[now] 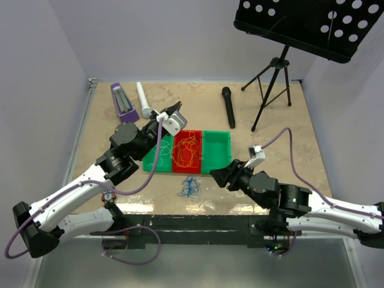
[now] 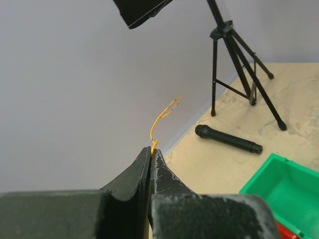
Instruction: Untangle the cables
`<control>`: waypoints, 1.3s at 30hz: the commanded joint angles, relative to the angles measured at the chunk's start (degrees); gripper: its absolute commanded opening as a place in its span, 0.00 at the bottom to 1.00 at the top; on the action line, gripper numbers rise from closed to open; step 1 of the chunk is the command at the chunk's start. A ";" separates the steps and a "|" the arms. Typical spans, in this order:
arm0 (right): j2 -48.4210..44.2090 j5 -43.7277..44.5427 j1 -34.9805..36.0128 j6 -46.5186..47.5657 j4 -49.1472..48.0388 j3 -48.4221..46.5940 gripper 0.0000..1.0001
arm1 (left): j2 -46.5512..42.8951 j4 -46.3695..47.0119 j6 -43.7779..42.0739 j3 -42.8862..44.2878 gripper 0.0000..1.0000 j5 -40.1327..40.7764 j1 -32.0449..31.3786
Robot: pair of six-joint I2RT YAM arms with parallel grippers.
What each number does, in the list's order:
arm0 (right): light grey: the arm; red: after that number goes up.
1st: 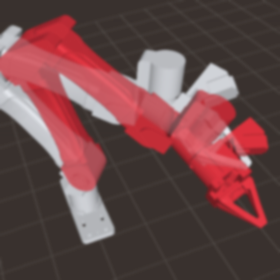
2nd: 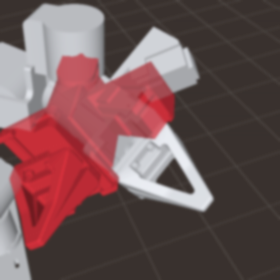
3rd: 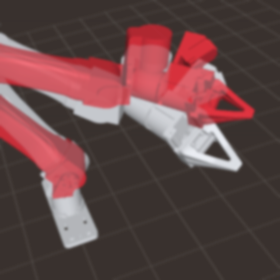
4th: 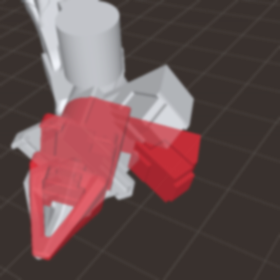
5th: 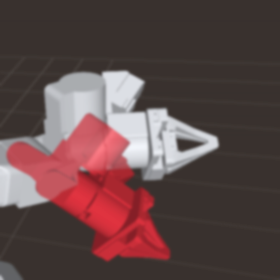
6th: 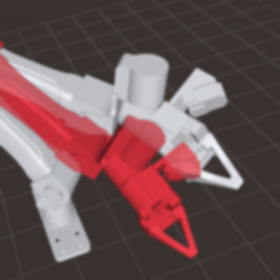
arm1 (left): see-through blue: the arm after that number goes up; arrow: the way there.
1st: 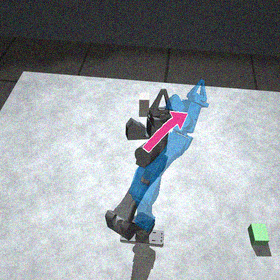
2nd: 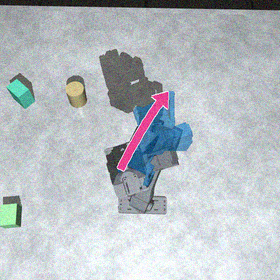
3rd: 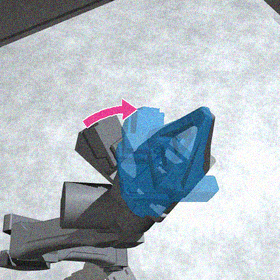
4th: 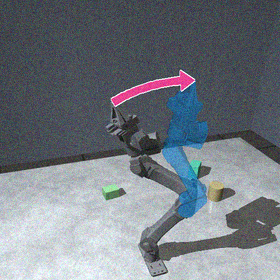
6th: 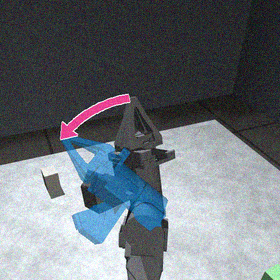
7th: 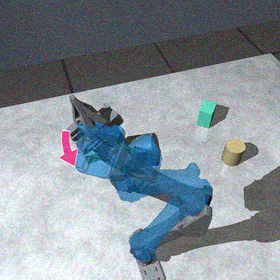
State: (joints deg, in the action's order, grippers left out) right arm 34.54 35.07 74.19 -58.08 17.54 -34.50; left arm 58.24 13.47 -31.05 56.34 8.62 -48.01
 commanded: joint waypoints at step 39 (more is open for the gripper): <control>-0.79 3.69 -0.01 -2.38 3.29 -1.62 0.55 | -0.85 4.19 -10.17 -2.90 0.00 -4.41 -0.33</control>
State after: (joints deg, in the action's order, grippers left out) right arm 34.79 36.60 74.19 -58.85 19.70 -34.39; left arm 56.82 15.86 -41.56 54.26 3.03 -48.29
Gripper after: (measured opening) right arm 0.547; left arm 0.018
